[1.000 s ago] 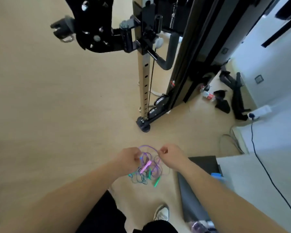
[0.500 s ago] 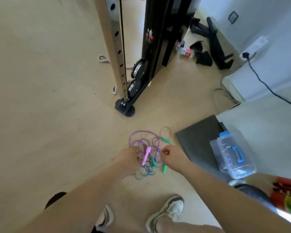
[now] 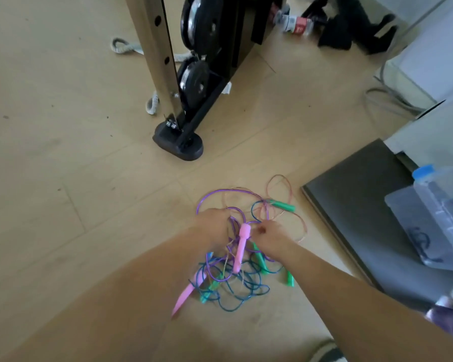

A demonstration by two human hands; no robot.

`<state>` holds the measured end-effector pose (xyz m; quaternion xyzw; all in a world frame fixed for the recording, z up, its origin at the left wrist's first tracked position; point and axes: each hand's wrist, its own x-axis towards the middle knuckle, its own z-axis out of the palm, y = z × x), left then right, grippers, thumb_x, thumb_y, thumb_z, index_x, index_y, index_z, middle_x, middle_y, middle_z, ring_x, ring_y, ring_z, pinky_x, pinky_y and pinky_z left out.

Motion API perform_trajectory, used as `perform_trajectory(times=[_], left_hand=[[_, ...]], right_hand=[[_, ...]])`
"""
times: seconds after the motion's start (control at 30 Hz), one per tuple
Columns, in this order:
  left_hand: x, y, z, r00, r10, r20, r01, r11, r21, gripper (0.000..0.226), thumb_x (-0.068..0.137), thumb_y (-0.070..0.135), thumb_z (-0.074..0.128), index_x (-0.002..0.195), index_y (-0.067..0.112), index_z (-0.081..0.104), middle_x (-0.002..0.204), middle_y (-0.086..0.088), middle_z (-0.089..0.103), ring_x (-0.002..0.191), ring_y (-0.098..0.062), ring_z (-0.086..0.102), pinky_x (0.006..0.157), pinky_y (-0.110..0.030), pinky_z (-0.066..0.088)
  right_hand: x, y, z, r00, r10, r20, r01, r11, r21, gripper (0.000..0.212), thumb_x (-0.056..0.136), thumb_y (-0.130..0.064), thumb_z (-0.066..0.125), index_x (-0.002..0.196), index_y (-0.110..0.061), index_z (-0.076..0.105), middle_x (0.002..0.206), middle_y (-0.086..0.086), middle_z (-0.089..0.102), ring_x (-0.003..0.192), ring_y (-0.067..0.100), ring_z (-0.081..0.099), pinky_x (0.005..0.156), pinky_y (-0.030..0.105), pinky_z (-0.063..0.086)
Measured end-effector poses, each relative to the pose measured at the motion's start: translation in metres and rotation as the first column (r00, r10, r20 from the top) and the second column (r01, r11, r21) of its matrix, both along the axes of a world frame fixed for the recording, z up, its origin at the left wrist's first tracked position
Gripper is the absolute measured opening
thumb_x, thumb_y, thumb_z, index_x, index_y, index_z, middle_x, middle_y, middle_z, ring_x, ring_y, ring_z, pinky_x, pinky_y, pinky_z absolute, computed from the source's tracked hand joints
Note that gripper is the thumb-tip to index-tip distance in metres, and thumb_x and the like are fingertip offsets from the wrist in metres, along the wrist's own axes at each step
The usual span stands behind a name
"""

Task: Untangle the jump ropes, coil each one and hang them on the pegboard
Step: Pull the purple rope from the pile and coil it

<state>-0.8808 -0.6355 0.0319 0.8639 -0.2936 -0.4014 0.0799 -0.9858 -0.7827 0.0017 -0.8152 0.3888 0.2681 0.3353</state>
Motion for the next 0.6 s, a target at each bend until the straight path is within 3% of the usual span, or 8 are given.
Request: perform_trajectory(times=[0.1,0.17,0.23,0.33,0.4,0.5,0.6], left_hand=[[-0.006,0.005,-0.021,1.0,0.003,0.006,-0.003,1.0,-0.029,0.037,0.092,0.019,0.062,0.129,0.016,0.057,0.127,-0.005,0.065,0.116,-0.028,0.061,0.096,-0.04,0.052],[-0.007,0.008,-0.03,0.999,0.033,0.007,-0.032,0.999,-0.032,0.033,0.092,0.02,0.061,0.125,0.017,0.058,0.122,-0.004,0.064,0.113,-0.028,0.062,0.094,-0.041,0.053],[-0.007,0.009,-0.038,0.997,0.072,0.002,-0.072,0.996,-0.047,0.029,0.09,0.021,0.061,0.12,0.02,0.059,0.118,-0.003,0.065,0.11,-0.029,0.064,0.091,-0.041,0.054],[-0.005,0.009,-0.049,0.998,0.05,0.03,-0.049,0.998,-0.043,0.025,0.09,0.025,0.06,0.114,0.02,0.059,0.117,-0.004,0.065,0.108,-0.03,0.064,0.09,-0.041,0.055],[-0.003,0.01,-0.055,0.999,0.032,0.043,-0.031,0.999,-0.027,0.022,0.089,0.028,0.06,0.11,0.019,0.057,0.117,-0.006,0.066,0.109,-0.031,0.064,0.09,-0.043,0.055],[-0.002,0.012,-0.055,0.999,0.036,0.034,-0.037,0.999,0.013,0.02,0.09,0.026,0.062,0.108,0.019,0.056,0.117,-0.007,0.065,0.108,-0.032,0.063,0.089,-0.042,0.054],[0.0,0.009,-0.048,0.999,0.037,0.031,-0.037,0.999,0.006,0.017,0.089,0.024,0.064,0.104,0.02,0.056,0.115,-0.006,0.064,0.106,-0.031,0.063,0.087,-0.039,0.054]], right_hand=[[0.002,0.007,-0.019,0.999,-0.038,0.009,0.038,0.999,-0.007,0.031,0.099,-0.026,0.05,0.069,-0.021,0.053,0.065,-0.005,0.052,0.064,0.02,0.053,0.053,0.025,0.035],[0.007,0.009,-0.029,0.999,-0.041,0.018,0.042,0.999,-0.019,0.02,0.102,-0.032,0.05,0.09,-0.018,0.059,0.075,-0.004,0.056,0.07,0.02,0.055,0.053,0.026,0.032],[0.015,0.009,-0.043,0.998,-0.062,0.029,0.063,0.998,-0.032,0.024,0.102,-0.036,0.05,0.113,-0.015,0.057,0.088,-0.001,0.06,0.077,0.023,0.057,0.059,0.028,0.037],[0.024,0.01,-0.066,0.993,-0.11,0.046,0.111,0.994,-0.024,0.026,0.101,-0.037,0.05,0.113,-0.014,0.055,0.087,0.002,0.065,0.078,0.025,0.063,0.062,0.031,0.045],[0.022,0.013,-0.081,0.987,-0.147,0.072,0.149,0.989,-0.021,0.025,0.099,-0.039,0.053,0.109,-0.016,0.057,0.093,0.003,0.072,0.088,0.031,0.068,0.076,0.037,0.055],[0.01,0.02,-0.095,0.97,-0.225,0.094,0.226,0.974,0.002,0.025,0.094,-0.033,0.059,0.117,-0.023,0.058,0.095,-0.006,0.073,0.093,0.025,0.069,0.083,0.04,0.057],[0.013,0.026,-0.085,0.907,-0.411,0.097,0.389,0.903,0.183,0.042,0.086,-0.021,0.066,0.126,-0.025,0.054,0.087,-0.005,0.068,0.075,0.018,0.07,0.067,0.029,0.053]])
